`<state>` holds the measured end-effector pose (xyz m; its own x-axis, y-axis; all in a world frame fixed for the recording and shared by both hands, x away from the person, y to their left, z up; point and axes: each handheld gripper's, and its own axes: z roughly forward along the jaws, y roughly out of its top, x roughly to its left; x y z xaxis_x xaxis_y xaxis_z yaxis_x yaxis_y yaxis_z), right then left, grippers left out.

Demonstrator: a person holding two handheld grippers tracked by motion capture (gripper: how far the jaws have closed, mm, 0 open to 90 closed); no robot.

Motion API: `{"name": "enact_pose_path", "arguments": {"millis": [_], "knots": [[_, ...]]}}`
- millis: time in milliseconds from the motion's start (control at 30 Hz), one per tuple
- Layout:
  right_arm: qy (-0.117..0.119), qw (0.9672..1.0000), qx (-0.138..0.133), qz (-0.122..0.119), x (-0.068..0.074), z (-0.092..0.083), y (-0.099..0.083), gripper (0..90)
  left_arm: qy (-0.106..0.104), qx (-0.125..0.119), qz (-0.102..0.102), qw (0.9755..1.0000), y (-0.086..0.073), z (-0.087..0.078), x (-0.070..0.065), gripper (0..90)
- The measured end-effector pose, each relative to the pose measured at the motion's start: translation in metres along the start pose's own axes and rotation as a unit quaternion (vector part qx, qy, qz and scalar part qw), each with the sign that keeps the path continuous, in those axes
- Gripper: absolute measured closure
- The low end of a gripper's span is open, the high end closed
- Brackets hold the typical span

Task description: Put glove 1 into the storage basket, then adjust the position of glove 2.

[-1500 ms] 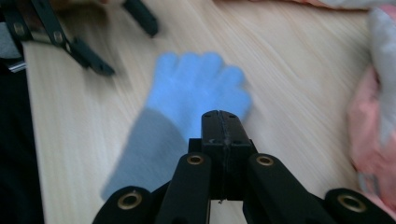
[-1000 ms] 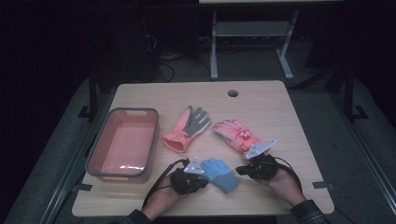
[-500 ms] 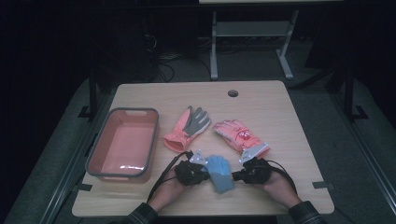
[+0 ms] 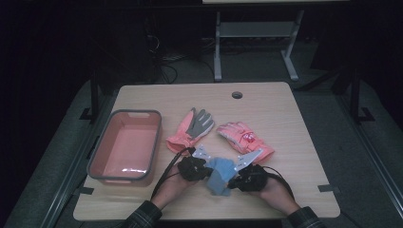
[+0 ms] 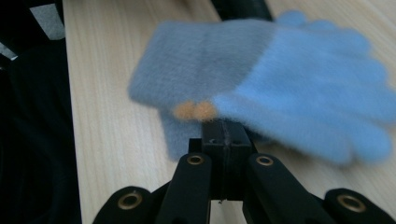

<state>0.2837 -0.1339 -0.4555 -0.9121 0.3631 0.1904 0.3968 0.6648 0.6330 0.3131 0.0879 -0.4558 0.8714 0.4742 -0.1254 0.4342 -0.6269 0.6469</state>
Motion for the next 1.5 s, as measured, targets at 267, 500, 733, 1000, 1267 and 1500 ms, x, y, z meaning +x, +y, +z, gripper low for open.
{"name": "enact_pose_path", "arguments": {"millis": [267,500,733,1000,1267,1500], "knots": [[0.008,0.9998,0.0,-0.016,0.005,0.009,0.007,89.8,0.003,-0.006,-0.002,1.0,0.004,-0.002,0.008,89.3],[-0.006,0.9997,-0.022,0.01,0.003,-0.008,-0.001,82.7,0.005,-0.011,-0.003,0.9999,0.006,-0.021,0.013,74.4],[-0.056,0.9972,-0.034,0.036,-0.004,-0.026,-0.025,52.5,-0.013,-0.028,0.005,0.9995,0.012,-0.033,0.002,44.2],[-0.089,0.9919,-0.062,0.066,-0.013,-0.041,-0.05,41.6,-0.006,-0.009,0.01,0.9999,0.016,-0.021,-0.011,28.2],[-0.063,0.9925,-0.08,0.067,-0.012,-0.04,-0.041,63.9,-0.008,-0.017,-0.015,0.9997,0.005,-0.033,0.002,47.6],[-0.058,0.9942,-0.068,0.06,-0.011,-0.026,-0.029,63.3,-0.009,-0.002,-0.004,0.9999,-0.013,-0.046,0.002,49.3]]}}
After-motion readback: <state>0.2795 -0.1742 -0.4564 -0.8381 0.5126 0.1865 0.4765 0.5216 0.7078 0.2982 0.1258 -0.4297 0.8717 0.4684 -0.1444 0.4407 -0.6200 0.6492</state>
